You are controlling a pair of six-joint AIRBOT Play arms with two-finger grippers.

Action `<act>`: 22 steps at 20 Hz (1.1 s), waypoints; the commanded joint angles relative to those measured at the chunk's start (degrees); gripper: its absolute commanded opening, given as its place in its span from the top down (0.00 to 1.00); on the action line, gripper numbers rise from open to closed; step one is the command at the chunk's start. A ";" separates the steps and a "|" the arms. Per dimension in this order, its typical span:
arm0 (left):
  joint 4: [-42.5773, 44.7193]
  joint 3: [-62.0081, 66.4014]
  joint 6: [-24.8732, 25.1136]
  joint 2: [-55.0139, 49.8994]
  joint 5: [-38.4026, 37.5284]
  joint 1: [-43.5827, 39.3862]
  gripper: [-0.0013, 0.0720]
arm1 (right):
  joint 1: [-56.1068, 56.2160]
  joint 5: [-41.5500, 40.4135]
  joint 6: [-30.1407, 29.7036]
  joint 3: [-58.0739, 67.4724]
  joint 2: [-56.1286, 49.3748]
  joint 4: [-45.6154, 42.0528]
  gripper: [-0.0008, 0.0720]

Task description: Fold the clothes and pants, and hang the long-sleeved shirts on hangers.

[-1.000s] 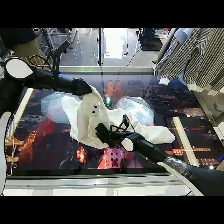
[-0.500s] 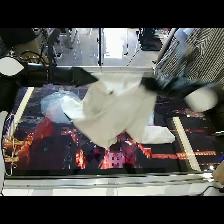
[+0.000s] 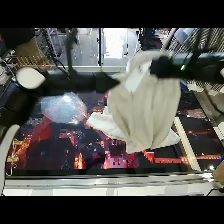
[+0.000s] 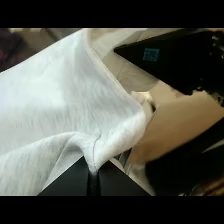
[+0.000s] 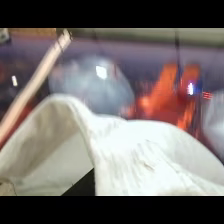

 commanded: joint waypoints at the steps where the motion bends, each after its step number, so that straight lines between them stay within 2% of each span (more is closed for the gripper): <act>1: 5.88 -17.25 -0.17 4.66 1.55 -0.28 0.96 | -0.02 16.24 -4.85 -4.94 -0.20 -0.42 0.94; 4: 5.86 -27.74 -0.07 6.36 2.86 0.26 0.96 | 0.00 16.63 -6.99 -7.78 -0.55 4.57 0.94; 8: 5.92 -28.59 0.48 5.99 5.79 0.02 0.96 | 0.11 18.05 -8.02 -15.54 -5.86 16.72 0.94; 11: 6.60 -29.27 0.44 5.95 5.62 0.98 0.96 | 1.77 13.68 -8.26 -20.52 -11.74 18.10 0.94; 12: 6.58 -30.03 0.37 5.79 5.64 1.42 0.96 | 2.49 9.20 -8.24 -21.03 -13.81 18.01 0.90; 13: 6.58 -30.80 -0.39 5.38 5.73 1.99 0.96 | 2.58 4.66 -7.91 -21.03 -15.21 18.03 0.70; 14: 6.56 -31.32 -0.68 4.63 5.66 2.86 0.96 | 2.03 1.79 -6.88 -20.98 -15.39 17.94 0.60; 16: 6.08 -31.45 -1.22 3.19 5.68 4.48 0.96 | -0.79 2.60 -4.28 -19.45 -14.23 17.88 0.40; 19: 5.90 -31.43 -1.16 2.62 6.29 5.33 0.97 | -3.45 4.63 -3.98 -21.05 -8.33 13.27 0.38; 22: 5.64 -31.43 -1.01 2.69 6.16 5.20 0.96 | -2.19 -0.76 0.57 -30.32 0.04 13.84 0.20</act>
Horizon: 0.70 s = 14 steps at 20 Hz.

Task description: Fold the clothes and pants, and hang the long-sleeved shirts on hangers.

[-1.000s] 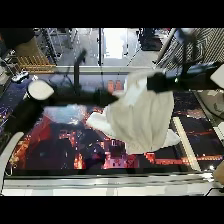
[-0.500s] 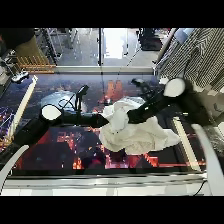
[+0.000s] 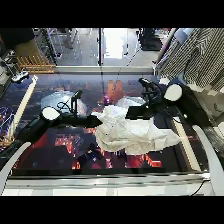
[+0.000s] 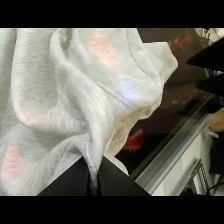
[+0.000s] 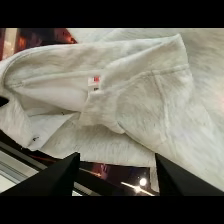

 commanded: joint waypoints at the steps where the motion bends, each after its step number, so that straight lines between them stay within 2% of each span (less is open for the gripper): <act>1: -0.22 -0.11 0.00 -0.26 -0.17 0.33 0.96 | 1.49 -8.57 6.29 -10.95 8.66 1.11 0.17; 3: -0.22 -0.11 0.02 -0.26 -0.83 0.33 0.96 | 5.49 -21.31 11.23 -20.90 11.37 3.98 0.16; 5: -0.22 -0.11 0.04 -0.26 -1.14 0.33 0.96 | 9.86 -34.62 14.99 -27.08 9.49 4.33 0.17; 6: -0.22 -0.11 0.04 -0.24 -1.20 0.33 0.96 | 11.26 -38.56 15.80 -27.78 7.06 4.33 0.17; 10: -0.24 -0.11 0.02 -0.26 -1.18 0.33 0.96 | 12.07 -42.16 19.43 -22.91 -6.27 3.37 0.23; 11: -0.22 -0.11 0.04 -0.26 -1.14 0.35 0.96 | 11.91 -41.24 19.82 -21.51 -8.35 2.56 0.38; 12: -0.09 -0.11 0.02 -0.26 -1.14 0.35 0.96 | 11.89 -39.15 19.82 -20.41 -9.46 1.51 0.69; 13: 0.15 -0.11 0.02 -0.26 -1.11 0.37 0.96 | 11.89 -36.74 19.65 -19.91 -9.22 -0.22 0.80; 14: 0.48 -0.13 0.02 -0.28 -1.11 0.37 0.96 | 11.98 -33.14 19.15 -19.56 -7.89 -3.65 0.84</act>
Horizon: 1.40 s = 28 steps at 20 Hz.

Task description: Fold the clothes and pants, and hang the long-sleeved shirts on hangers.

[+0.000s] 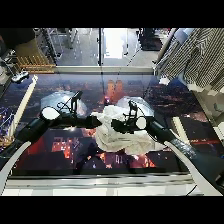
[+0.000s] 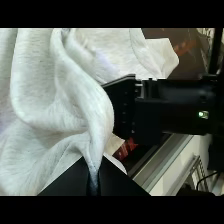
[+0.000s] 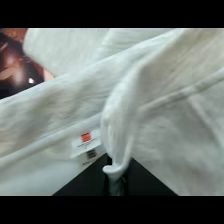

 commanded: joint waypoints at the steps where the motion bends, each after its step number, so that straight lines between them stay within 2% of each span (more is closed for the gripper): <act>1: 1.51 -0.04 -0.02 -0.07 -0.02 0.04 0.96 | 0.39 8.11 -0.09 1.60 0.63 -8.46 0.84; 2: 3.37 -0.04 0.00 -0.07 -0.44 0.04 0.96 | 0.39 13.31 -1.16 1.60 4.02 -12.44 0.86; 3: 6.23 -0.02 0.02 -0.02 -1.60 0.04 0.87 | 0.39 17.94 -2.01 1.60 7.61 -15.56 0.89; 4: 8.92 0.00 -0.04 0.09 -3.28 0.26 0.48 | 0.39 22.12 -2.60 1.60 11.58 -17.81 0.90; 5: 10.12 0.13 -0.02 0.22 -5.31 0.83 0.15 | 0.39 24.79 -3.08 1.60 14.97 -18.62 0.90; 7: 10.43 2.73 1.77 0.15 -11.32 2.71 0.13 | 0.61 28.44 -3.91 1.60 20.70 -18.56 0.90; 9: 10.45 7.65 5.86 0.07 -15.30 4.26 0.12 | 1.64 30.34 -4.83 1.60 24.39 -18.71 0.90; 14: 10.45 18.32 10.14 -4.74 -18.47 6.49 0.11 | 6.67 32.48 -5.81 1.60 26.32 -19.06 0.90; 16: 10.40 19.56 15.21 -9.20 -21.59 5.70 0.11 | 8.66 32.06 -5.75 1.60 26.34 -19.08 0.90; 17: 10.43 19.56 19.54 -11.21 -22.03 4.90 0.10 | 9.38 32.09 -5.62 1.60 26.34 -19.08 0.90; 20: 10.51 19.56 30.12 -16.35 -19.89 2.25 0.03 | 10.86 32.54 -4.98 1.60 26.93 -19.06 0.90; 22: 10.84 19.76 34.23 -18.62 -15.37 1.11 0.03 | 10.86 32.52 -4.42 1.60 28.81 -19.10 0.90; 25: 10.88 22.36 41.86 -20.81 -14.73 -0.39 0.04 | 10.86 32.96 -4.13 1.60 31.93 -19.02 0.90; 28: 10.84 25.09 45.57 -22.18 -14.82 -2.45 0.05 | 10.86 33.31 -3.96 1.60 33.03 -18.73 0.90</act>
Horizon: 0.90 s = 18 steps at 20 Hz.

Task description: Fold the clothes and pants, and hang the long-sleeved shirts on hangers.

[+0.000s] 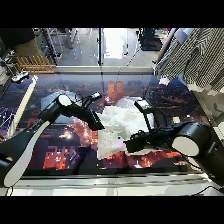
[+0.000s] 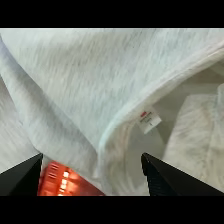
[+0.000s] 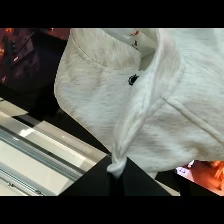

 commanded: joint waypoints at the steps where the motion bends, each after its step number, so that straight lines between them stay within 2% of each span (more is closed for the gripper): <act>1: 0.09 2.36 7.34 -1.75 0.48 -2.58 0.05 | 0.15 0.74 0.26 0.07 1.44 0.42 0.90; 3: 0.11 2.36 9.64 -1.75 -2.60 -4.52 0.06 | 0.15 0.94 0.26 0.07 1.44 0.39 0.90; 6: 0.02 2.36 9.57 -1.75 -2.60 -7.28 0.14 | 0.15 1.07 0.26 0.07 1.55 0.39 0.90; 7: 0.00 2.36 9.57 -1.75 -1.95 -8.15 0.23 | 0.15 1.27 0.26 0.07 1.75 0.37 0.90; 8: 0.00 2.36 9.53 -1.75 -0.87 -8.96 0.62 | 0.15 1.53 0.26 0.11 1.86 0.37 0.90; 9: -0.26 2.38 9.49 -1.75 1.18 -9.57 0.94 | 0.15 1.99 0.24 0.24 1.92 0.39 0.90; 11: -2.14 2.67 5.64 -1.22 8.63 -9.68 0.96 | 0.13 3.17 0.20 1.18 2.23 0.00 0.90; 12: -2.01 4.13 2.91 -0.42 11.47 -8.96 0.96 | -0.04 4.22 0.15 2.58 2.19 -0.87 0.94; 15: -2.05 14.38 -6.54 4.22 12.00 -5.05 0.96 | -0.04 3.15 0.11 11.45 1.97 -8.13 0.94; 18: -1.25 23.80 -17.70 12.26 12.39 -0.70 0.96 | -0.92 -4.07 0.13 23.37 0.22 -14.05 0.94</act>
